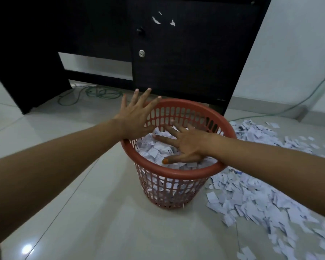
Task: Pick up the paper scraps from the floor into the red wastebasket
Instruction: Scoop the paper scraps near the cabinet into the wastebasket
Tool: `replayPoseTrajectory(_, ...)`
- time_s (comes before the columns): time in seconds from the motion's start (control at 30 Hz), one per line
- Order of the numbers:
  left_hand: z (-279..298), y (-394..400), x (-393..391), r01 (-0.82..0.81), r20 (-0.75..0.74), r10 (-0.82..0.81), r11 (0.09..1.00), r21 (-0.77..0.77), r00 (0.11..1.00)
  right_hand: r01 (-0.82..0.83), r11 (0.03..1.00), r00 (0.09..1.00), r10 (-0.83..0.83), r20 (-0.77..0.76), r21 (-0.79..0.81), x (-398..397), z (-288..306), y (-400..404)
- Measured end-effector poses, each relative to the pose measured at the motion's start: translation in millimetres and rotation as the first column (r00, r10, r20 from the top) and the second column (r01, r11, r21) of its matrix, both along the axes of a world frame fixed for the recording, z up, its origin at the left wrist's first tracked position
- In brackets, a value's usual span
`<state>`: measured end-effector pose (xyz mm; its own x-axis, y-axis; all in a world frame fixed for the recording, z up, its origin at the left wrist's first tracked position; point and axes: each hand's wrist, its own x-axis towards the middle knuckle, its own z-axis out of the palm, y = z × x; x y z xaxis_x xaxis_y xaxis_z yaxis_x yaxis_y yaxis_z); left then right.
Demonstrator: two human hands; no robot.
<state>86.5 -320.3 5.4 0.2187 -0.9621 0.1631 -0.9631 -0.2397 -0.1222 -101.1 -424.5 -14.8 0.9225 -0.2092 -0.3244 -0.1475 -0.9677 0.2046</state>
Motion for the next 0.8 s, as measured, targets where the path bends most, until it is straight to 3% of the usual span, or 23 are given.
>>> replayPoseTrajectory(0.27,-5,-10,-1,0.168,0.013,-0.171,0.977,0.131,0.985,-0.131,0.990,0.983,0.122,-0.136,-0.058,18,-10,-17)
replayPoseTrajectory(0.4,-11,-12,6,0.141,-0.028,-0.138,0.967,0.214,0.990,-0.141,0.990,0.967,0.138,-0.214,0.000,25,-29,-18)
replayPoseTrajectory(0.8,-20,-17,10,0.117,0.002,-0.122,0.957,0.267,0.992,-0.156,0.986,0.874,0.108,-0.473,-0.065,26,-59,-24)
